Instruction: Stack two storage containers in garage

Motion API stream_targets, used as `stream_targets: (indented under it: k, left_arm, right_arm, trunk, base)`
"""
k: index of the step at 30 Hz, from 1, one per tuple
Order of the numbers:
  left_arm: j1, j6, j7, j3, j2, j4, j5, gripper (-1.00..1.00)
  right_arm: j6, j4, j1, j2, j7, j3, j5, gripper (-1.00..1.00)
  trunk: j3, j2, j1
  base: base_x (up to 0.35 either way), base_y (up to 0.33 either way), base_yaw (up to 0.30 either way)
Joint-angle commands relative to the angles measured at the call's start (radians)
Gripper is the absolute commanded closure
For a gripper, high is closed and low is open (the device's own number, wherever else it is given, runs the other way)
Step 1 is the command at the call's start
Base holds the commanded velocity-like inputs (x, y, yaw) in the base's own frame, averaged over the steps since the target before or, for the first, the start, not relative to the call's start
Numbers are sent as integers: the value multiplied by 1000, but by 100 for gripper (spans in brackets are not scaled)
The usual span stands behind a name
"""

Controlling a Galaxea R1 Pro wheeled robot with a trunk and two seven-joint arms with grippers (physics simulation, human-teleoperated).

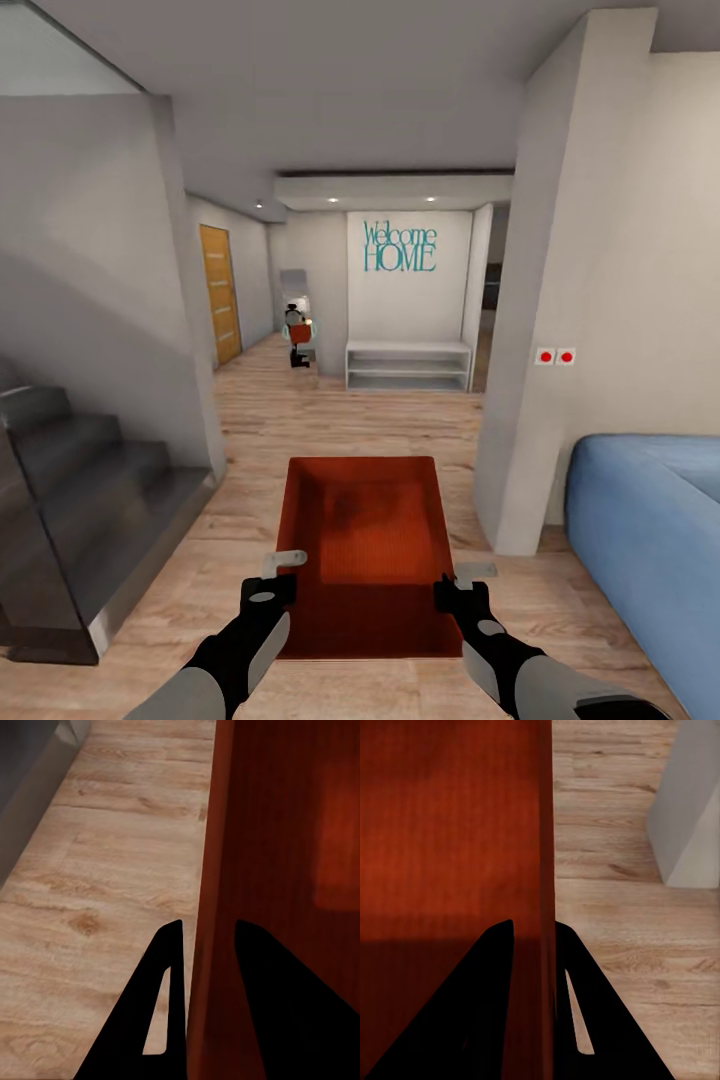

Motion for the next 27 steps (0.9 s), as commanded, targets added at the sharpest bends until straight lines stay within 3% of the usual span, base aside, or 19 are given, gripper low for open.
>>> stream_targets:
  k: [1, 27]
  left_arm:
    - [-1, 5, 8, -1, 0, -7, -6, 100]
    - [-1, 5, 8, -1, -1, -10, -6, 100]
  right_arm:
    - [-1, 3, -1, 3, 2, -2, 5, 100]
    - [-1, 3, -1, 3, 2, -2, 2, 100]
  trunk:
    - [-2, -1, 1]
    - [-2, -1, 1]
  base:
    - [321, 0, 0]
    - [321, 0, 36]
